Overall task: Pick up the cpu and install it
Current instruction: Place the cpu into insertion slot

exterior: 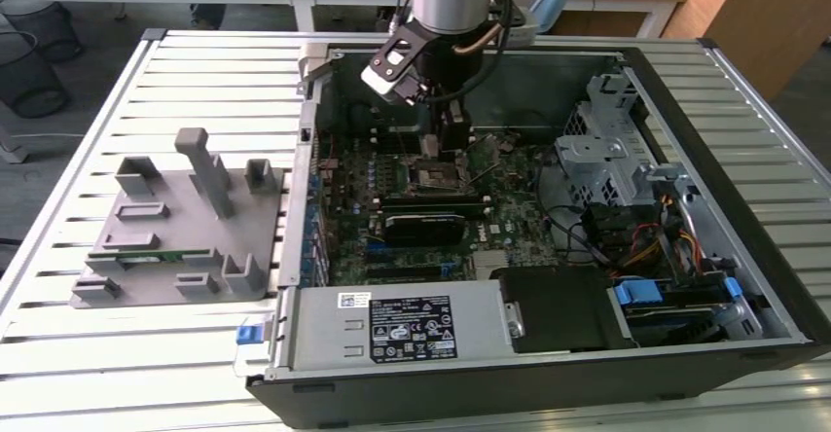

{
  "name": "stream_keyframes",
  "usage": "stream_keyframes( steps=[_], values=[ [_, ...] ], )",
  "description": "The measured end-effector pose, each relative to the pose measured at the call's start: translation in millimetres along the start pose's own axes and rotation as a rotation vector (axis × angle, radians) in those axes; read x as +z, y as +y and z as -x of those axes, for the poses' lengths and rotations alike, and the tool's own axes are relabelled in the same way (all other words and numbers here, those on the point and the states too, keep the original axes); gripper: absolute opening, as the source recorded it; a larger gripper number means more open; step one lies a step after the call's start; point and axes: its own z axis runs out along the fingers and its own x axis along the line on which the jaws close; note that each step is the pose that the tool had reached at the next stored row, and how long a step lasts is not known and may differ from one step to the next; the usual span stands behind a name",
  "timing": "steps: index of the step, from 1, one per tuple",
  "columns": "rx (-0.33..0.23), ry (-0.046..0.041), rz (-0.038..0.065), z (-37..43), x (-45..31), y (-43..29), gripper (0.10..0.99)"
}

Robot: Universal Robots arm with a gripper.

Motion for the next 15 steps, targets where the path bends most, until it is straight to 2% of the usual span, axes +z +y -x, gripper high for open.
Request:
stream_keyframes(
  steps=[4,10,15],
  values=[
    [0.0,0.0002,0.0,-0.6,2.4,-0.1,0.537],
    [0.0,0.0002,0.0,-2.9,11.6,-0.3,0.537],
    [0.0,0.0001,0.0,-5.8,16.2,-0.2,0.537]
  ],
)
